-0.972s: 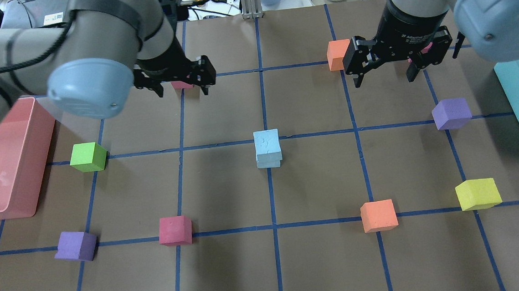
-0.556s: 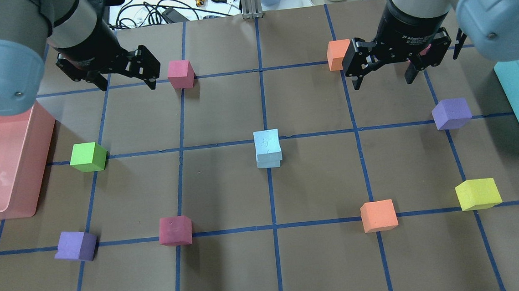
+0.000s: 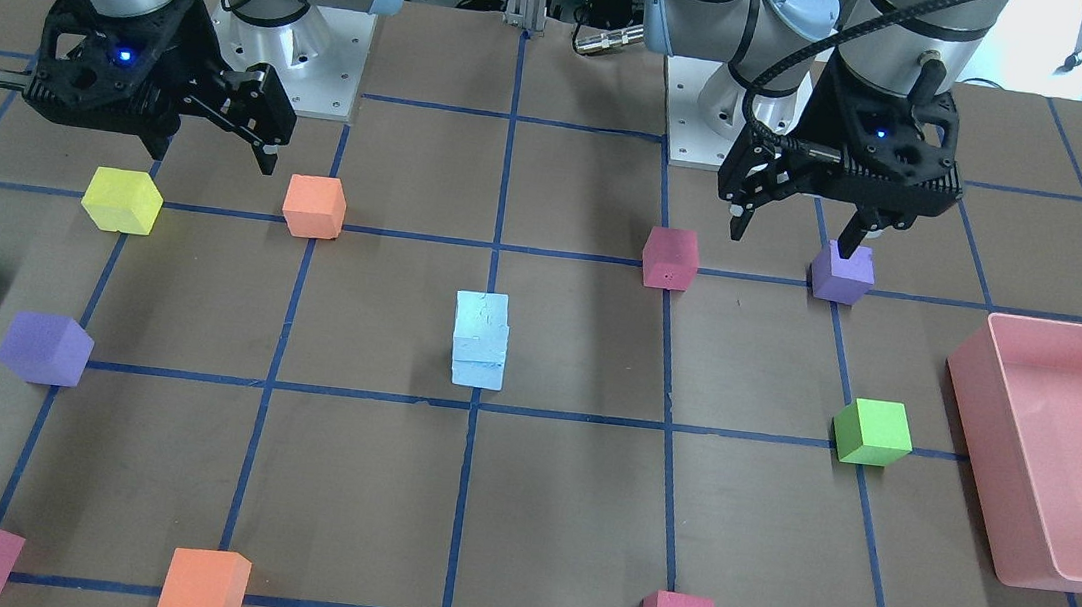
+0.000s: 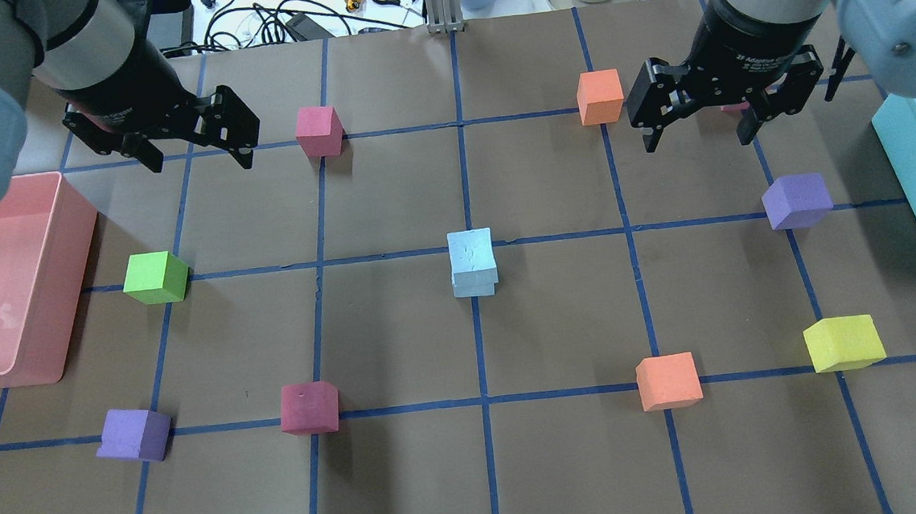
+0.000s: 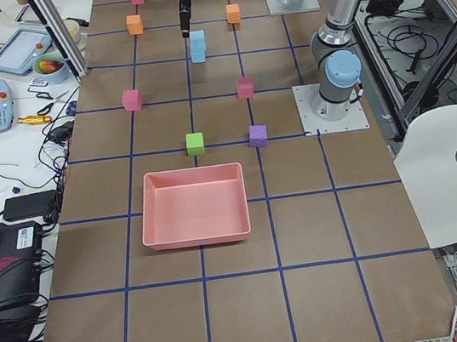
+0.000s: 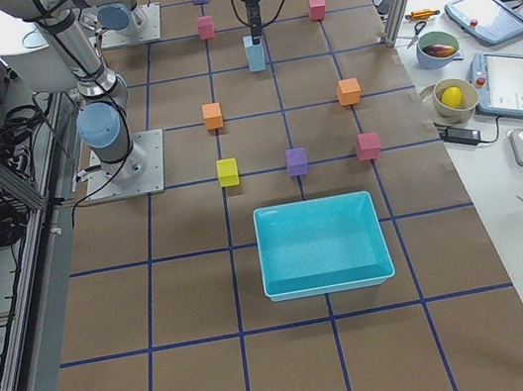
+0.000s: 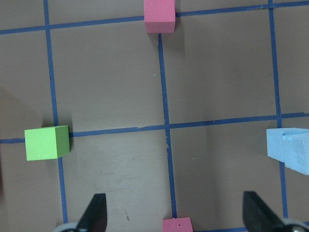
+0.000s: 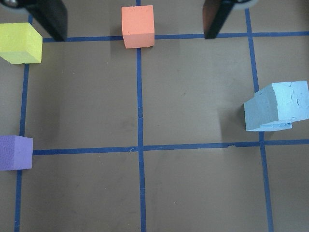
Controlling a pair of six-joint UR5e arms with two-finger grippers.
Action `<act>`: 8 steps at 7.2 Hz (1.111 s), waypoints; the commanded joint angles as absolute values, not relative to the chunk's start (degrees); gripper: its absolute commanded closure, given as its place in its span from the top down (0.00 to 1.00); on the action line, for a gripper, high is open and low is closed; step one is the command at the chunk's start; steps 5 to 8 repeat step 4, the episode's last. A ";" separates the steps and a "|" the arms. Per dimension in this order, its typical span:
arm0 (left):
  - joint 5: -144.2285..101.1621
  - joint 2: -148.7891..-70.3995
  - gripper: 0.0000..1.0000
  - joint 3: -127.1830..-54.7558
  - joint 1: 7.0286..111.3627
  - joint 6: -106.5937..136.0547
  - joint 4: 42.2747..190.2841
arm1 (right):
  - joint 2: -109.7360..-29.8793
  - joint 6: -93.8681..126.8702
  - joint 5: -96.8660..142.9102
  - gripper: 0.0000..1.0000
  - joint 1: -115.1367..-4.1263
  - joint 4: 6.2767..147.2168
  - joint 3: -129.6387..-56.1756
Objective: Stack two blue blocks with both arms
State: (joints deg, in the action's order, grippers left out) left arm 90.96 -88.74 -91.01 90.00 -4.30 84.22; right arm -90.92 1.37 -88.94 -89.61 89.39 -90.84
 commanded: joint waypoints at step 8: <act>89.91 -91.05 1.00 -85.43 90.61 0.17 91.48 | -91.05 1.67 -89.30 1.00 -89.65 89.21 -90.97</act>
